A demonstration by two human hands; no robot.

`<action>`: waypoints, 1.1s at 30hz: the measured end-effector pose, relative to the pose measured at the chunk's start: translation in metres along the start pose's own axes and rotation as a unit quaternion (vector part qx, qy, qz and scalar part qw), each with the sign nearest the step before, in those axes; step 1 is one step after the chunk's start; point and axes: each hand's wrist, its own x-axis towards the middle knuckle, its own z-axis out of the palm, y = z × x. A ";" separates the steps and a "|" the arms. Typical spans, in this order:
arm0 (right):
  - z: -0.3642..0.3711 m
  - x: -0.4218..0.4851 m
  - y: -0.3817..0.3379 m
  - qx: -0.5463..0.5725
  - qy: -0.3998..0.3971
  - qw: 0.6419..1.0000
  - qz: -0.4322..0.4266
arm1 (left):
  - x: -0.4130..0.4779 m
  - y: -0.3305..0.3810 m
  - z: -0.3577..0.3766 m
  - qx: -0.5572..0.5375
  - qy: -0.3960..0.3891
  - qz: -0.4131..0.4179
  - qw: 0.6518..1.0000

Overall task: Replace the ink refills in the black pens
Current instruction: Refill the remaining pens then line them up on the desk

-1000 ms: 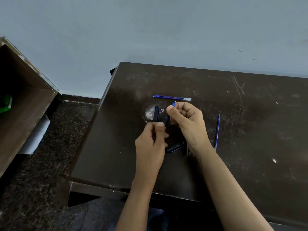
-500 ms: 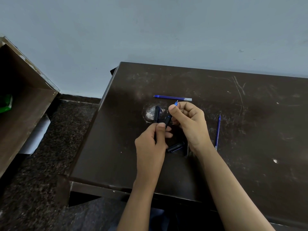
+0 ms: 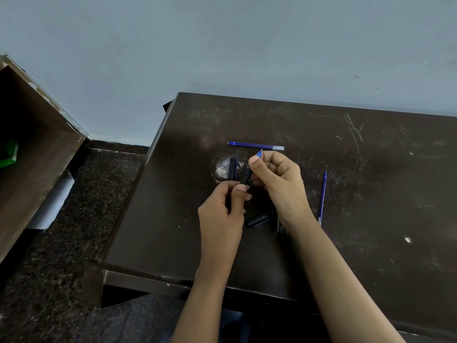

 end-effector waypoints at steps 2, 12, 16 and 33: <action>-0.001 0.000 0.001 0.012 -0.030 0.999 0.011 | 0.000 -0.001 0.000 0.003 -0.013 -0.001 1.000; -0.012 0.000 -0.007 0.108 -0.163 0.979 0.052 | -0.002 0.001 0.000 0.014 -0.051 0.050 0.997; -0.011 0.000 -0.005 0.133 -0.167 0.975 0.062 | -0.002 0.002 0.001 -0.009 -0.061 0.030 0.998; -0.008 -0.001 -0.007 0.017 -0.067 0.997 0.029 | 0.000 -0.003 -0.001 0.072 0.016 0.069 0.995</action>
